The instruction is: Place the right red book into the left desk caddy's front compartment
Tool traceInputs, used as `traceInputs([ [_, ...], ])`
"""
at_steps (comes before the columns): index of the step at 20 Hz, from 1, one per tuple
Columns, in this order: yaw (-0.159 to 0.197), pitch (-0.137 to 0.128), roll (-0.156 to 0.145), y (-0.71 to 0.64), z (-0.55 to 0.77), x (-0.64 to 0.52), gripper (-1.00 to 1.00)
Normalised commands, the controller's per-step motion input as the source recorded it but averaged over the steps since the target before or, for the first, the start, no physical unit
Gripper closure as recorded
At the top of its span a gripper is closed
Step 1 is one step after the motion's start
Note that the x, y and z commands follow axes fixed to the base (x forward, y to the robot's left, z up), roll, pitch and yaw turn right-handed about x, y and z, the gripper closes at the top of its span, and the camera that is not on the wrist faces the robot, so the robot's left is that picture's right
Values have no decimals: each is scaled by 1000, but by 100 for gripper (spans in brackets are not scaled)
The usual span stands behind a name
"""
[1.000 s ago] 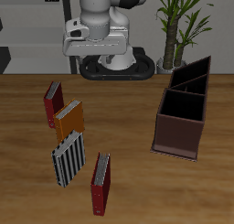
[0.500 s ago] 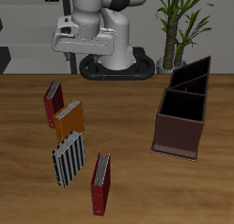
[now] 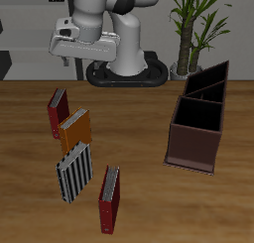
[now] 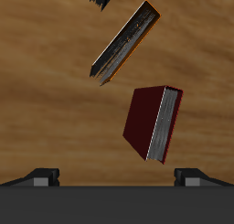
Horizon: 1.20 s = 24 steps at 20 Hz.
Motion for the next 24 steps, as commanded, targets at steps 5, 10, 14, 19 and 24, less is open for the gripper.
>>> traceInputs([
  [5,31,-60,-1,-213,170,61,-100],
  [10,16,-8,10,-208,109,102,-100],
  [14,33,-28,-49,-239,26,154,-100],
  [19,92,-19,63,-77,-45,299,-100],
  [24,-41,11,54,-169,-28,232,-100],
])
